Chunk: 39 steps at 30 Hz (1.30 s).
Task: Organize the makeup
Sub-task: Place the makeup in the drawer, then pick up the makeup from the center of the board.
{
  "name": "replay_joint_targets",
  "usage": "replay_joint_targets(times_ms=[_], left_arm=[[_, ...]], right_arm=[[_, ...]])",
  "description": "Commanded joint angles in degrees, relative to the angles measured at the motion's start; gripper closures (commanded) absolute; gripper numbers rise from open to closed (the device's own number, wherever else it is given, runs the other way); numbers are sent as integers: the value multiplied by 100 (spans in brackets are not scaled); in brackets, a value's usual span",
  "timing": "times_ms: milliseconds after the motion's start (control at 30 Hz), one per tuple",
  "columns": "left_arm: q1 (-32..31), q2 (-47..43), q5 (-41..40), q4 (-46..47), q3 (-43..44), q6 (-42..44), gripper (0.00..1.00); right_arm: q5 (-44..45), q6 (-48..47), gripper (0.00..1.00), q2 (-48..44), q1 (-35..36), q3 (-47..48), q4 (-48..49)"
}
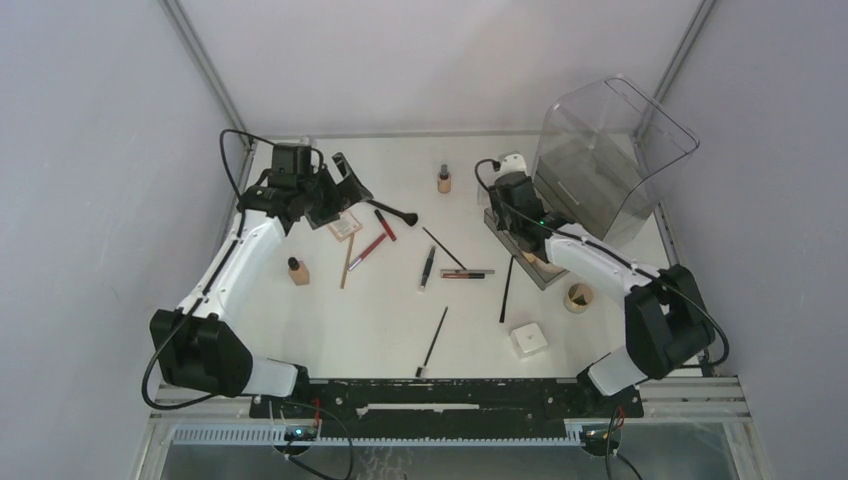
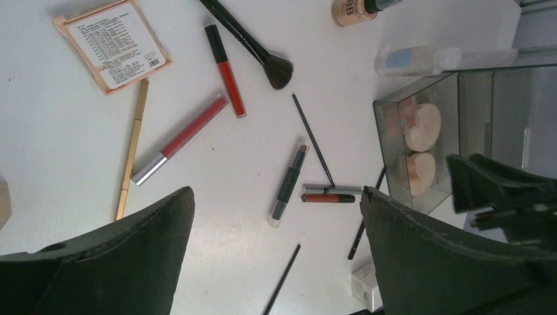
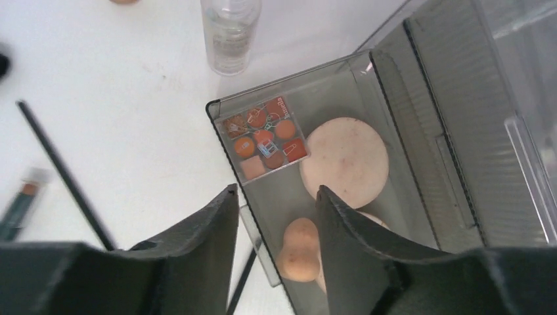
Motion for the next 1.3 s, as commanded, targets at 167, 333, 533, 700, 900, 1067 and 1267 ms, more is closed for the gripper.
replay_joint_targets(times_ms=[167,333,533,700,900,1067,1267], left_arm=[[25,273,-71,98,-129,287,0],[27,441,-82,139,-189,219,0],[24,1163,-1472,-319,258,487,0],[41,2500,-2679,-1083,1250,201,0],[51,3731,-2638,-1643,2509,-86,0],[61,4289,-2680,-1750,3055,-441,0],[152,4870,-2846,-2219,3406,-868,0]], right_arm=[[-1220,1561,94,-1306,-665,-641,-977],[-1854,1924,98,-1839,-1255,-1581,-639],[-2037,1988,91,-2169,-1305,-1641,-577],[-2027,1979,62,-2608,-989,-1646,-179],[-1751,1954,56,-2767,-735,-1648,-223],[-1567,1987,55,-2835,-714,-1837,-423],[-1512,1954,55,-2984,-719,-1971,-519]])
